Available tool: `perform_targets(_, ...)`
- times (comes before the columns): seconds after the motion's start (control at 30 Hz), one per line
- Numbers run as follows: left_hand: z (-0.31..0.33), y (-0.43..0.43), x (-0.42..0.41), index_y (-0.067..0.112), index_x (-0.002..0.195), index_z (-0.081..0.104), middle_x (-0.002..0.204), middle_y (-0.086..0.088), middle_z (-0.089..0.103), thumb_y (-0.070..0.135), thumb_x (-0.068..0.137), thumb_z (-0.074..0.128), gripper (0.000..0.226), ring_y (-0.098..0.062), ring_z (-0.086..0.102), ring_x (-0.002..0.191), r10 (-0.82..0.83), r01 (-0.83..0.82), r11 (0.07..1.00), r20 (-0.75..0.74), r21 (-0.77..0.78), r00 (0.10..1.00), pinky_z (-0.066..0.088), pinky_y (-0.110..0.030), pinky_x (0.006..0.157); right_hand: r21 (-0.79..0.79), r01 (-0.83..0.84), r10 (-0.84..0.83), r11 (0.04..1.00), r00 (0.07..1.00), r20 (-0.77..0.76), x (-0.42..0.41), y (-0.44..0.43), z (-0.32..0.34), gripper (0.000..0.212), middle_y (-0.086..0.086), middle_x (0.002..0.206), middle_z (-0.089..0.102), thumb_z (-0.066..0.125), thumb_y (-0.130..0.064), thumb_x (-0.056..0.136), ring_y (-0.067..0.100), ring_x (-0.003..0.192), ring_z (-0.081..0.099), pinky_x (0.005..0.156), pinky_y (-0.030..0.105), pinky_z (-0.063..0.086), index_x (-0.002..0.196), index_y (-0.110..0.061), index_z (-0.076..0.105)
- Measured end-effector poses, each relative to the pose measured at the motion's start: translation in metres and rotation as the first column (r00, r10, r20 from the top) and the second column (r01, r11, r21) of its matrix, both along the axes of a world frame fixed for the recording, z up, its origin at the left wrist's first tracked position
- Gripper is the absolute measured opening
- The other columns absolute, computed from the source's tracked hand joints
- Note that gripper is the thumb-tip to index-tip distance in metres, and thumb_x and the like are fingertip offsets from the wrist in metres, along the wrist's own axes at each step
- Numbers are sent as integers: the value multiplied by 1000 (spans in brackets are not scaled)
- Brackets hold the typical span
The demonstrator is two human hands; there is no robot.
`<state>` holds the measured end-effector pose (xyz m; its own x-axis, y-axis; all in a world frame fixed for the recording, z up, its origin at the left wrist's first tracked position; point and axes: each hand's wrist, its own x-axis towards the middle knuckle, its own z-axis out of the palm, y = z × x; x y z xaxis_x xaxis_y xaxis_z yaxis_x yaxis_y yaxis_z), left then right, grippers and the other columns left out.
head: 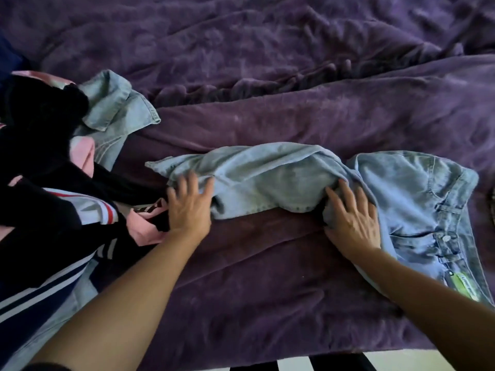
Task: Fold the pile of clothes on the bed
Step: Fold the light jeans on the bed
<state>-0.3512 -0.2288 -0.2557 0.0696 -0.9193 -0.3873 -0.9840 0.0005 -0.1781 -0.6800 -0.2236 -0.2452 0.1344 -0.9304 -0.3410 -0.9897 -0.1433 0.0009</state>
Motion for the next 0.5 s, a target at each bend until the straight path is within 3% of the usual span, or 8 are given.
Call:
perform_targets(0.1, 9, -17, 12, 19, 112, 64, 121, -8, 51, 16, 82, 59, 30, -32, 42, 114, -29, 26, 994, -29, -105, 999, 35, -46, 90, -69, 49, -43, 996, 994, 98, -15, -11, 5, 73, 12, 152, 34, 73, -11, 66, 42, 132, 35, 101, 53, 36, 136, -15, 52)
perform_targets(0.17, 22, -20, 16, 10, 94, 71, 111, -12, 57, 10, 77, 62, 19, -35, 48, 105, -82, 59, 983, -125, -175, 989, 37, -48, 84, -124, 118, -85, 985, 966, 245, -15, -15, 11, 41, 10, 144, 46, 67, -3, 73, 40, 123, 45, 94, 49, 45, 114, -10, 67)
perform_targets(0.23, 41, -15, 18, 6, 85, 74, 115, -15, 61, 6, 73, 64, 16, -38, 53, 101, -84, 5, 959, -264, -285, 961, 40, -48, 80, -174, 212, -128, 962, 909, 397, -16, -13, 21, 24, 9, 133, 58, 61, 2, 76, 38, 119, 51, 93, 43, 46, 95, -9, 71)
perform_targets(0.33, 73, 4, 31, 8, 87, 77, 123, -16, 62, 8, 78, 57, 22, -42, 56, 102, -85, -172, 849, -450, -499, 889, 45, -48, 82, -260, 281, -106, 924, 841, 530, -24, 0, 42, 28, 7, 125, 64, 50, -5, 75, 33, 125, 50, 95, 42, 41, 90, -10, 72)
perform_targets(0.4, 93, 26, 43, 8, 90, 77, 125, -17, 61, 9, 81, 51, 28, -42, 56, 106, -130, -188, 776, -445, -602, 886, 45, -49, 87, -285, 277, -61, 918, 808, 587, -29, 20, 53, 33, 3, 122, 66, 43, -11, 77, 25, 124, 53, 95, 42, 42, 94, -11, 72)
perform_targets(0.5, 112, 72, 59, 9, 93, 77, 128, -18, 58, 7, 84, 50, 28, -40, 54, 110, -138, -175, 725, -390, -667, 911, 42, -48, 89, -256, 210, 10, 943, 754, 657, -31, 67, 60, 42, 4, 112, 70, 40, -14, 79, 17, 103, 58, 94, 25, 39, 109, -12, 70)
